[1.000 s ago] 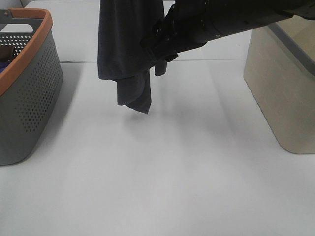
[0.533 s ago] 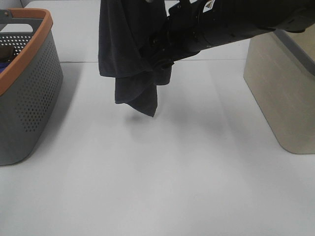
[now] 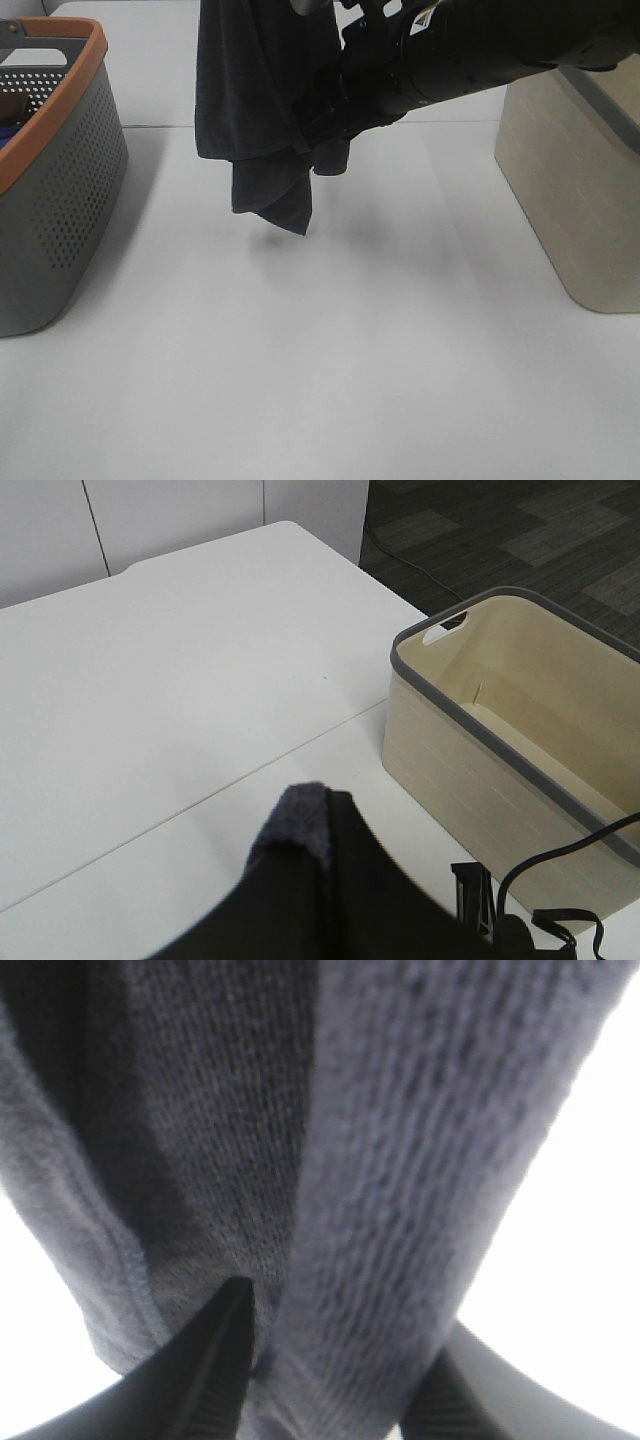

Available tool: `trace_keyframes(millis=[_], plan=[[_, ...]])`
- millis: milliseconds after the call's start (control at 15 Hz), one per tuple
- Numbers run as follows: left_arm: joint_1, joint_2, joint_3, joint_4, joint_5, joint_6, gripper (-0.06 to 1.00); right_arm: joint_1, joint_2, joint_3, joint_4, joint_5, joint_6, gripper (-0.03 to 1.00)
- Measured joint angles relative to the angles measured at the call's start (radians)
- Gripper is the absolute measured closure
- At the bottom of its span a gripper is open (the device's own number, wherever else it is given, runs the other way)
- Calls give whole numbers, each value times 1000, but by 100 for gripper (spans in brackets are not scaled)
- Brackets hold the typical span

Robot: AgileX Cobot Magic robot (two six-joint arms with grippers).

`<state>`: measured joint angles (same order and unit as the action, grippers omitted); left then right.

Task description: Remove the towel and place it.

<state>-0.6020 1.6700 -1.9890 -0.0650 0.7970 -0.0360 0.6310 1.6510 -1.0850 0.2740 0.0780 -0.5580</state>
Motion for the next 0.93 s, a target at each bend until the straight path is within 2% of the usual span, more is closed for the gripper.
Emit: trace_keyframes(millis=[133, 333, 400, 533, 800, 933], plan=[[0, 0, 0, 1, 0, 0, 94, -11, 0, 0, -1, 13, 24, 64], [0, 0, 0, 5, 2, 0, 94, -68, 0, 0, -1, 56, 65, 72], [0, 0, 0, 9, 10, 0, 94, -92, 0, 0, -1, 61, 87, 77], [0, 0, 0, 24, 18, 0, 94, -114, 0, 0, -1, 79, 103, 96], [0, 0, 0, 87, 39, -1, 94, -114, -20, 0, -1, 96, 104, 97], [0, 8, 0, 173, 76, -25, 94, -114, -70, 0, -1, 117, 104, 97]])
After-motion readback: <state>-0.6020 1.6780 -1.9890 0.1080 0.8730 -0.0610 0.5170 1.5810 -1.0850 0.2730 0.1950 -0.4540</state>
